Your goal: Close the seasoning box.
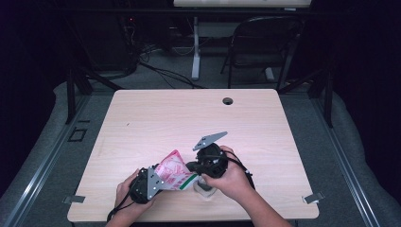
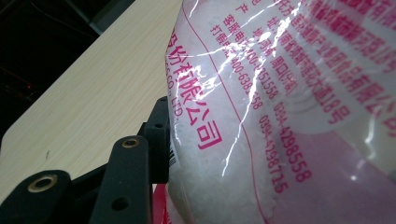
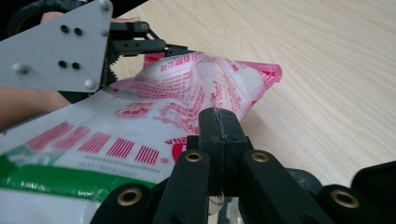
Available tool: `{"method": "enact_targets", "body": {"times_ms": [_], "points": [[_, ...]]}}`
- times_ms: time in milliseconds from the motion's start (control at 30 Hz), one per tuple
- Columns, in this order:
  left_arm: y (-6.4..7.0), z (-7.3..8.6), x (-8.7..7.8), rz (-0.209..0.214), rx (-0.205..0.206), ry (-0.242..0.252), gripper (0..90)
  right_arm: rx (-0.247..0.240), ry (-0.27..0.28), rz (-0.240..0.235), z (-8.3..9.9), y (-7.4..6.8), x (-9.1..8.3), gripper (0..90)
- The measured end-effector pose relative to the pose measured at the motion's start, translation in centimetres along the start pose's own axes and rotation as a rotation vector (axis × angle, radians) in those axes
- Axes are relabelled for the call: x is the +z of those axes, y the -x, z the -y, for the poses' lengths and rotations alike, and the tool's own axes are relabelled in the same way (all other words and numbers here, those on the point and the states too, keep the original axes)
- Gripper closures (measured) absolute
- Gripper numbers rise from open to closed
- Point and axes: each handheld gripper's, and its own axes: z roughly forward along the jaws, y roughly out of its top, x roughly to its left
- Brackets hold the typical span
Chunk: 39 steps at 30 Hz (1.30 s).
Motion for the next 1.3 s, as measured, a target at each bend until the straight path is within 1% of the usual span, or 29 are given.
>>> {"method": "enact_targets", "body": {"times_ms": [33, 67, 133, 167, 233, 267, 300, 333, 400, 467, 567, 700, 733, 767, 900, 1033, 1200, 1300], "points": [[0.0, 0.0, 0.0, 0.000, 0.000, 0.002, 56.8, 0.000, 0.000, 0.000, 0.0, 0.0, 0.0, 90.0], [0.1, -0.1, -0.1, -0.009, 0.012, 0.006, 56.9, -0.007, 0.002, 0.015, 0.0, 0.0, -0.2, 90.0], [0.1, -0.2, -0.2, -0.008, 0.015, 0.010, 57.0, -0.006, 0.007, 0.018, -0.1, 0.1, -0.2, 90.0], [0.1, -0.2, -0.3, -0.013, 0.023, 0.011, 57.2, -0.003, 0.010, 0.022, -0.1, 0.1, -0.3, 90.0], [0.2, -0.3, -0.3, -0.016, 0.029, 0.009, 57.5, -0.002, 0.016, 0.028, -0.1, 0.3, -0.4, 90.0], [0.3, -0.4, -0.3, -0.022, 0.041, 0.009, 57.6, -0.004, 0.008, 0.039, -0.1, 0.4, -0.5, 90.0], [0.3, -0.4, -0.3, -0.022, 0.041, 0.009, 57.7, -0.004, 0.008, 0.039, -0.1, 0.4, -0.5, 90.0], [0.4, -0.5, -0.3, -0.027, 0.055, 0.006, 57.8, -0.007, 0.009, 0.049, -0.1, 0.5, -0.4, 90.0], [0.5, -0.5, -0.3, -0.028, 0.054, 0.003, 57.9, -0.011, 0.011, 0.057, 0.0, 0.5, -0.4, 90.0], [0.6, -0.6, -0.3, -0.041, 0.071, 0.002, 58.1, -0.009, 0.014, 0.062, 0.1, 0.6, -0.4, 90.0], [0.6, -0.7, -0.4, -0.049, 0.078, 0.002, 58.1, -0.006, 0.008, 0.060, 0.2, 0.6, -0.5, 90.0], [0.6, -0.9, -0.4, -0.055, 0.085, 0.006, 58.2, -0.018, 0.015, 0.058, 0.3, 0.5, -0.8, 90.0], [0.6, -1.1, -0.5, -0.067, 0.094, 0.007, 58.2, -0.011, 0.027, 0.055, 0.3, 0.6, -0.9, 90.0], [0.6, -1.1, -0.5, -0.067, 0.094, 0.007, 58.2, -0.011, 0.027, 0.055, 0.3, 0.6, -0.9, 90.0], [0.4, -1.5, -0.6, -0.081, 0.118, 0.008, 58.2, 0.002, 0.035, 0.038, 0.4, 0.9, -1.2, 90.0], [0.4, -1.6, -0.6, -0.066, 0.114, 0.007, 58.2, 0.004, 0.045, 0.033, 0.5, 0.9, -1.3, 90.0], [0.0, -1.9, -0.8, -0.046, 0.136, -0.013, 58.3, 0.005, 0.047, 0.028, 0.7, 0.9, -1.3, 90.0], [-0.1, -2.0, -0.8, -0.038, 0.141, -0.017, 58.2, 0.007, 0.049, 0.025, 0.7, 0.9, -1.4, 90.0]]}}
